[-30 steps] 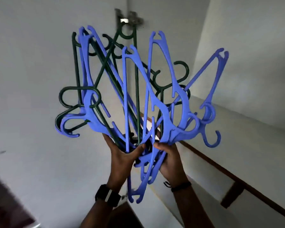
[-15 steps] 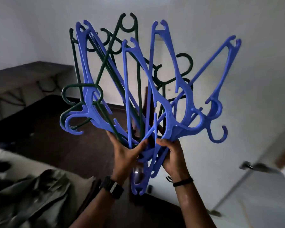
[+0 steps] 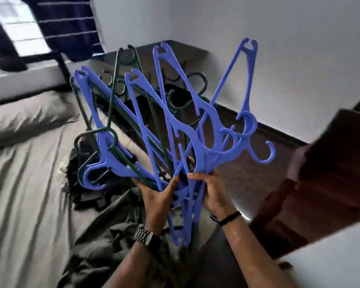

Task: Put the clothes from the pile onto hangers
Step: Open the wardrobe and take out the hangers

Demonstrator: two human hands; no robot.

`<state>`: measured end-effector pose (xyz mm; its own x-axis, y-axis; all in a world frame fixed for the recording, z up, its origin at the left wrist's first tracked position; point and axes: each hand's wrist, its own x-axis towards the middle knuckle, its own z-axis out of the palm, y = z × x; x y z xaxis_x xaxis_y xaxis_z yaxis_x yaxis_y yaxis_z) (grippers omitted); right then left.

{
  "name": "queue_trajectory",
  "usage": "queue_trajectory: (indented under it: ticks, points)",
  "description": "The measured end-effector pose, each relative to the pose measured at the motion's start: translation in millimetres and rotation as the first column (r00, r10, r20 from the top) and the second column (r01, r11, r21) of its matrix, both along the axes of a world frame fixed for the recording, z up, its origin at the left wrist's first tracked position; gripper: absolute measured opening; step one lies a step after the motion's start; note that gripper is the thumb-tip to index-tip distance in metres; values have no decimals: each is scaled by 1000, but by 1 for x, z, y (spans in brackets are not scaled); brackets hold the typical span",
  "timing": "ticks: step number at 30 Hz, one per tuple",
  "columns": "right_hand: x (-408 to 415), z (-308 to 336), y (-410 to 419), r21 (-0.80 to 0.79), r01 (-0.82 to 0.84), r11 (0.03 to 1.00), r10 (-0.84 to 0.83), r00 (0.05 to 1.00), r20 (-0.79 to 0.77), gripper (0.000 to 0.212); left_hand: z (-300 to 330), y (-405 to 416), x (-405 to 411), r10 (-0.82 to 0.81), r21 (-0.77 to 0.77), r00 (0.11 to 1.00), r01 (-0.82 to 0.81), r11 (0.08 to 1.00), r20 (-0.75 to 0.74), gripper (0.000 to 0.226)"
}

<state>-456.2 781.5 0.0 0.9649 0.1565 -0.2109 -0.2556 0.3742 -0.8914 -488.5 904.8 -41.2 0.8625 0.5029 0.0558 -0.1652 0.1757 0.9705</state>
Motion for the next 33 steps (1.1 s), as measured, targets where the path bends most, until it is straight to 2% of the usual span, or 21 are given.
queue_trajectory:
  ticks: [6, 12, 15, 19, 20, 23, 24, 25, 27, 29, 31, 33]
  points:
    - [50, -60, 146, -11, -215, 977, 209, 960, -189, 22, -59, 141, 20, 237, -22, 943, -249, 968, -231, 116]
    - [88, -125, 273, -57, -354, 933, 313, 882, -353, 12, -118, 259, 37, 336, -60, 870, -381, 923, -362, 100]
    - [109, -159, 332, -60, -404, 913, 346, 843, -413, 43, -149, 312, 51, 337, -90, 853, -402, 911, -399, 81]
    - [141, -202, 406, -68, -478, 875, 405, 802, -438, 66, -193, 386, 73, 331, -112, 849, -408, 906, -412, 89]
    - [150, -209, 425, -70, -494, 866, 420, 798, -432, 63, -206, 406, 80, 325, -118, 858, -399, 909, -399, 91]
    - [180, -230, 477, -85, -532, 842, 469, 803, -368, 24, -233, 461, 107, 293, -135, 872, -370, 919, -392, 101]
    - [190, -240, 494, -90, -543, 835, 481, 800, -359, 20, -240, 477, 117, 283, -133, 876, -358, 924, -391, 98]
    - [199, -247, 509, -92, -555, 827, 496, 796, -346, 20, -247, 493, 126, 267, -107, 879, -333, 937, -395, 89]
    - [216, -262, 536, -99, -578, 810, 524, 789, -320, 30, -253, 521, 146, 236, -40, 885, -275, 961, -402, 50]
    - [236, -281, 561, -111, -585, 803, 536, 792, -292, 26, -268, 550, 166, 243, 40, 889, -247, 968, -388, 25]
    - [254, -299, 581, -118, -628, 769, 584, 766, -269, 21, -290, 572, 178, 256, 119, 875, -226, 967, -411, 14]
    - [263, -314, 592, -187, -728, 659, 668, 681, -300, 21, -325, 589, 184, 243, 188, 863, -176, 966, -443, 22]
